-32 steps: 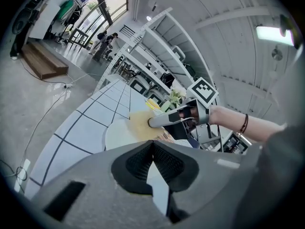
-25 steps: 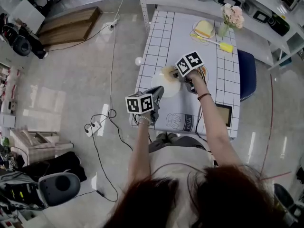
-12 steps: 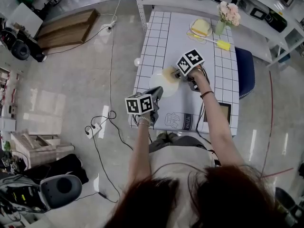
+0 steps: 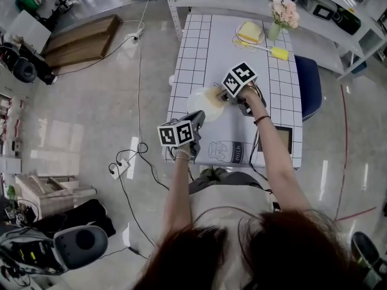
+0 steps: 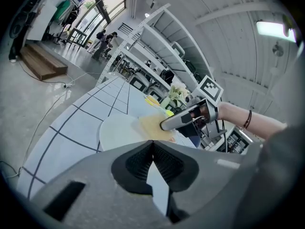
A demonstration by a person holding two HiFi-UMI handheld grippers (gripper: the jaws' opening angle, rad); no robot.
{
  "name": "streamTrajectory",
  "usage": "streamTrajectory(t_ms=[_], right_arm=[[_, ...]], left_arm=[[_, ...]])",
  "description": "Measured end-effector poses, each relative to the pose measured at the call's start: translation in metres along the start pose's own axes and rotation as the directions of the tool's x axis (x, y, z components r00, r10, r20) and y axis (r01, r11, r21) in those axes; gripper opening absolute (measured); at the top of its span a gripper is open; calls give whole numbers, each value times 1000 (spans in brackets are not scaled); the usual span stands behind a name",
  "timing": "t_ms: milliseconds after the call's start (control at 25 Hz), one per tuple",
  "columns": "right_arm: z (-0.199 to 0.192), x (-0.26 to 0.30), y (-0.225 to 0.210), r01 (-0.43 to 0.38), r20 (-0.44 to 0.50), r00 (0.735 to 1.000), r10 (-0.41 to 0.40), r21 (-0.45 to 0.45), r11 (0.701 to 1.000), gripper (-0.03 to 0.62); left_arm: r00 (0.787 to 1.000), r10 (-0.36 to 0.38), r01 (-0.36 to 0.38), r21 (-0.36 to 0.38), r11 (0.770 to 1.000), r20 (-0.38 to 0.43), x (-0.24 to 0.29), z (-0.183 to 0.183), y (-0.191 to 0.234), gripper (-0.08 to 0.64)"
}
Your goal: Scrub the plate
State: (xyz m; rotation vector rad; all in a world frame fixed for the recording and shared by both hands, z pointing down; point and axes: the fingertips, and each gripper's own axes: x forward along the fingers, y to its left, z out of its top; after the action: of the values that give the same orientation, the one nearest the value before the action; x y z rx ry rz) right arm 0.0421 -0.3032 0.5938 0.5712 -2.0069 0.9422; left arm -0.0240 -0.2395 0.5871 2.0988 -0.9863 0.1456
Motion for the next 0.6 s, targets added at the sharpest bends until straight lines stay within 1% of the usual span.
streamTrajectory(t_ms=[600], right_arm=[[-15, 2, 11, -28, -17, 999, 28, -2, 1000, 80]], left_arm=[[1000, 24, -24, -12, 1000, 10, -8, -9, 0, 11]])
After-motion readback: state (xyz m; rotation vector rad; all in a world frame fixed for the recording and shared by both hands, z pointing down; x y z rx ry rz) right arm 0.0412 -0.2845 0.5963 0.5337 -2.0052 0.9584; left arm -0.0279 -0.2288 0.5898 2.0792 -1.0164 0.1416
